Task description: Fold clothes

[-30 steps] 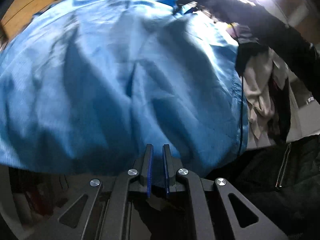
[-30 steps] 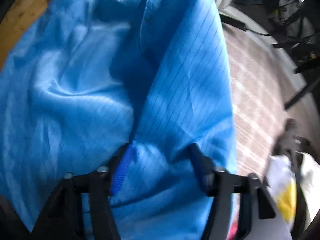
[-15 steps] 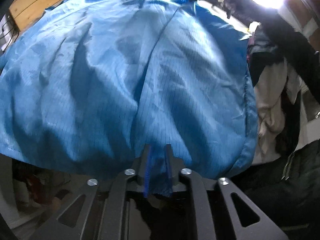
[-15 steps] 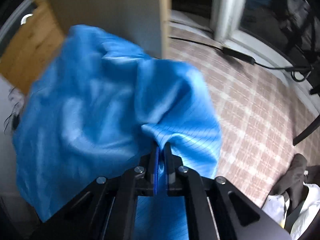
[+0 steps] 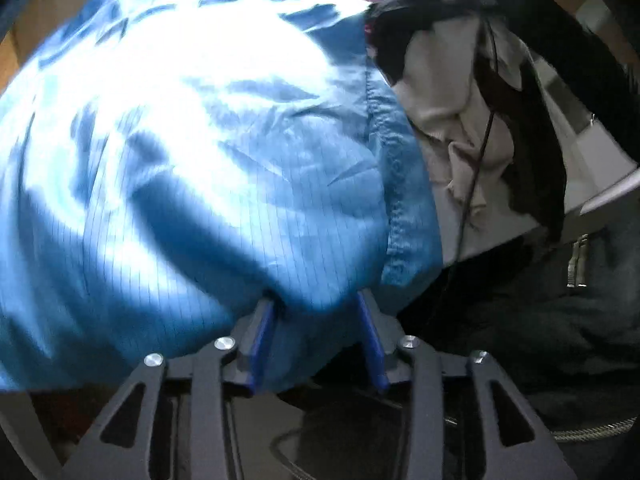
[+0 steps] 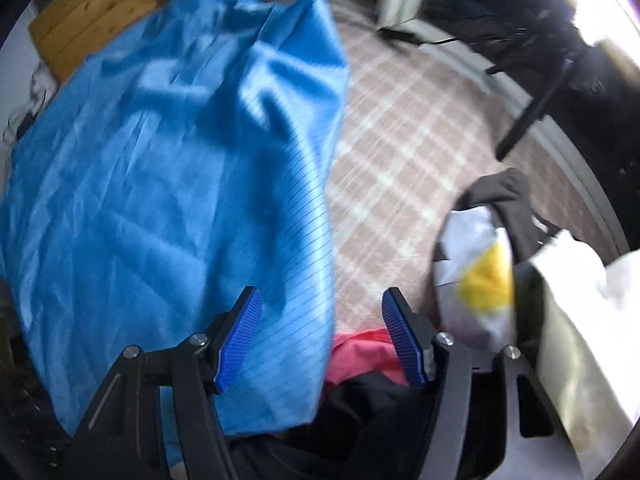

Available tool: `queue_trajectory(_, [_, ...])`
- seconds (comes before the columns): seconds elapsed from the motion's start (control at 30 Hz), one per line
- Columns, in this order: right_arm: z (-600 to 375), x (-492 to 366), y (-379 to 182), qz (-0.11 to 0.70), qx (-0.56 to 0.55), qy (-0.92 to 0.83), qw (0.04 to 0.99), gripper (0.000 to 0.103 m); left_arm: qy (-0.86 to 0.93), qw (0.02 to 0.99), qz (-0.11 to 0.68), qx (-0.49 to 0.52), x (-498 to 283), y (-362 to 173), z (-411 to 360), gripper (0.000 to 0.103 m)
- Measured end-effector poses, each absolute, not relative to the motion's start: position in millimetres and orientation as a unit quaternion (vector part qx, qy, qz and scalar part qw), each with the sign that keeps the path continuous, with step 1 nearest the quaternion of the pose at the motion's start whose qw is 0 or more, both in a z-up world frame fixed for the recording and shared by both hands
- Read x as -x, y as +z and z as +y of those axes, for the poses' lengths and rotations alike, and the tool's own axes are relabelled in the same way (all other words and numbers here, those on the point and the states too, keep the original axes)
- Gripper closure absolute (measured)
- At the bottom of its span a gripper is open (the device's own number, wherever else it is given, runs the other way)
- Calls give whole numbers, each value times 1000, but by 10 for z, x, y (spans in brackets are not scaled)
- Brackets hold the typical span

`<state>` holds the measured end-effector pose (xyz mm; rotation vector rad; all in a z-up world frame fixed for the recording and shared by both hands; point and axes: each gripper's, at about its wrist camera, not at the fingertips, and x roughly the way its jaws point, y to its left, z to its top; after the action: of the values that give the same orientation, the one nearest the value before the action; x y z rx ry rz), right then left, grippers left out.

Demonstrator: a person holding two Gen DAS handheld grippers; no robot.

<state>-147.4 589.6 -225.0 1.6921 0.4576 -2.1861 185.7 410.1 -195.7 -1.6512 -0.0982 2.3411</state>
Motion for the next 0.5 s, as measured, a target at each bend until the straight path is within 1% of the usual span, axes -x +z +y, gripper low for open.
queue_trajectory(0.07, [5834,1449,-2360,178,-606,-755,176,41,810,135,-39,569,-1819,-1954,4087,71])
queue_trajectory(0.1, [5806,1438,-2408,183,-609,-750,183,48,810,135,-40,569,-1808,-1950,4075,78])
queue_trajectory(0.13, [5773,1418,-2451,188,-612,-743,194,59,811,135,-40,568,-1811,-1951,4071,87])
queue_trajectory(0.17, [5749,1402,-2481,194,-614,-738,202,83,811,137,-40,568,-1831,-1953,4072,92])
queue_trajectory(0.2, [5732,1390,-2498,198,-615,-735,204,98,811,141,-45,566,-1860,-1948,4060,98])
queue_trajectory(0.3, [5697,1366,-2480,212,-605,-739,206,99,809,158,-68,562,-1935,-1899,4048,100])
queue_trajectory(0.4, [5730,1398,-2294,204,-579,-765,195,100,809,192,-87,549,-1994,-1775,4164,100])
queue_trajectory(0.43, [5760,1419,-2240,195,-573,-773,189,100,808,199,-88,547,-2008,-1747,4203,96])
queue_trajectory(0.47, [5787,1441,-2219,193,-569,-779,179,100,807,200,-84,549,-2020,-1735,4238,95])
queue_trajectory(0.5, [5813,1466,-2207,194,-565,-784,166,100,808,194,-83,551,-2037,-1727,4239,89])
